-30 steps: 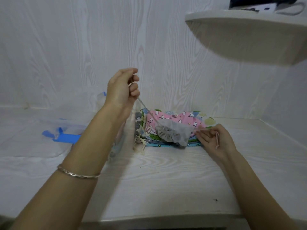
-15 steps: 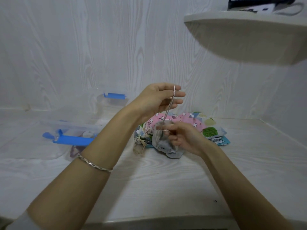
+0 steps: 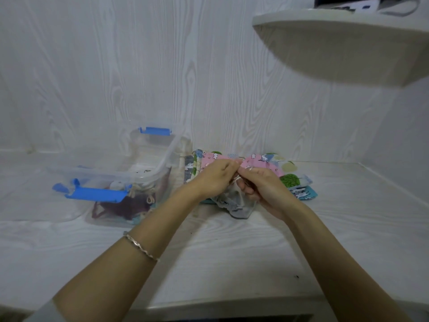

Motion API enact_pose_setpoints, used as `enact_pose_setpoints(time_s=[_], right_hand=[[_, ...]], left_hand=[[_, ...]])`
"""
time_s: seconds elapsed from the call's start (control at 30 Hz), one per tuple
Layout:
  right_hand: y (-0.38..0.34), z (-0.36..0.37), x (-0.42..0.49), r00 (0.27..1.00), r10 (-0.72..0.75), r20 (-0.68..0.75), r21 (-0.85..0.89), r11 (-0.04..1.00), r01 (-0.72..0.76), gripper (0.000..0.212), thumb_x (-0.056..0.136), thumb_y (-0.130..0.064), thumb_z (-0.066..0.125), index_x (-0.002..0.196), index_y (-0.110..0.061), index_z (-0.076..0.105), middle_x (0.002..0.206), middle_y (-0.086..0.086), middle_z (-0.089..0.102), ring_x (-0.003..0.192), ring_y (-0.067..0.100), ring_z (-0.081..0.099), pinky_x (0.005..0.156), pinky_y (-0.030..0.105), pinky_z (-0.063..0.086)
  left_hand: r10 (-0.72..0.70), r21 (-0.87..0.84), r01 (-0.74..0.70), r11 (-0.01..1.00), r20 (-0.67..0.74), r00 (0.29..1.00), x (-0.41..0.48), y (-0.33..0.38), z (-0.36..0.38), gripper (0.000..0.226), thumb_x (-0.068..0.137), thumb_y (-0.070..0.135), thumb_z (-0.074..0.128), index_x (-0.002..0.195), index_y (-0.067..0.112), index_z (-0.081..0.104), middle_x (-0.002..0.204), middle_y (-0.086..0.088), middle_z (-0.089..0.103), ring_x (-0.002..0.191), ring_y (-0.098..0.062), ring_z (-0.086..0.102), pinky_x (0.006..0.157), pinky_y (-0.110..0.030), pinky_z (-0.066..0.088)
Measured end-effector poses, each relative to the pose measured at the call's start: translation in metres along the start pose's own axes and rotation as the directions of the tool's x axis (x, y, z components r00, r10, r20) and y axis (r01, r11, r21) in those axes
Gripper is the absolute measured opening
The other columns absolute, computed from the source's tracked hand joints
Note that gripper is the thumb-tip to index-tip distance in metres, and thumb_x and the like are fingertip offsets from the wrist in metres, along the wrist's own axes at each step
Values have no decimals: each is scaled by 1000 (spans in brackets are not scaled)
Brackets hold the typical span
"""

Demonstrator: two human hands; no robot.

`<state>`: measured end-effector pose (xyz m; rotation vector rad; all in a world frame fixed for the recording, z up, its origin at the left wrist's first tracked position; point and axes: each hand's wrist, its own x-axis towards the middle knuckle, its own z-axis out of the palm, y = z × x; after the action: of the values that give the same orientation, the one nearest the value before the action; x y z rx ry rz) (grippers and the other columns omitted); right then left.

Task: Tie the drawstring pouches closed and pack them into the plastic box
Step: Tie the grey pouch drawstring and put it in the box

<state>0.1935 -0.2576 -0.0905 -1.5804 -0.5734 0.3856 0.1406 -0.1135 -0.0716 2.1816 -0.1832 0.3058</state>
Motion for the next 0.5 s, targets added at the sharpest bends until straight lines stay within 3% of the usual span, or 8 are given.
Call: enact_pose_setpoints(time_s=[0.13, 0.23, 0.33, 0.43, 0.5], right_hand=[[1, 2, -2, 999, -15, -38, -32, 999, 14, 29, 96, -24, 57, 75, -6, 64, 71, 18, 51, 49, 11, 37, 42, 17, 29], [-1, 2, -2, 990, -37, -137, -45, 998, 31, 25, 95, -20, 59, 78, -4, 69, 58, 4, 63, 44, 8, 41, 40, 16, 33], [-1, -1, 0, 983, -19, -184, -67, 998, 6, 22, 94, -24, 61, 84, -6, 71, 58, 2, 64, 45, 9, 44, 41, 17, 35], [-6, -6, -4, 997, 59, -58, -55, 997, -62, 29, 92, -29, 62, 75, -6, 65, 63, 10, 64, 49, 15, 47, 44, 21, 34], [-9, -10, -10, 997, 48, 53, -86, 995, -43, 24, 89, -15, 65, 65, -12, 59, 65, 10, 62, 54, 17, 48, 48, 24, 35]], left_hand=[[-4, 125, 10, 992, -50, 999, -1, -8, 2, 56, 101, 42, 36, 68, 0, 52, 57, 0, 40, 54, -16, 37, 58, -32, 31], [-63, 26, 62, 998, 51, 997, -6, -15, -5, 57, 96, 44, 48, 76, -8, 60, 62, -11, 41, 59, -20, 35, 60, -34, 30], [-91, -78, 101, 992, 119, 989, -11, -19, -9, 39, 93, 39, 58, 75, 7, 73, 68, -12, 52, 62, -19, 41, 62, -32, 34], [-136, -214, 151, 965, 84, 987, -16, -16, -11, 39, 97, 31, 53, 61, 20, 62, 54, 2, 43, 49, -10, 34, 49, -24, 27], [-203, -303, 219, 928, 84, 976, -18, -14, -11, 40, 98, 30, 50, 60, 20, 55, 48, 10, 39, 44, -6, 31, 42, -19, 22]])
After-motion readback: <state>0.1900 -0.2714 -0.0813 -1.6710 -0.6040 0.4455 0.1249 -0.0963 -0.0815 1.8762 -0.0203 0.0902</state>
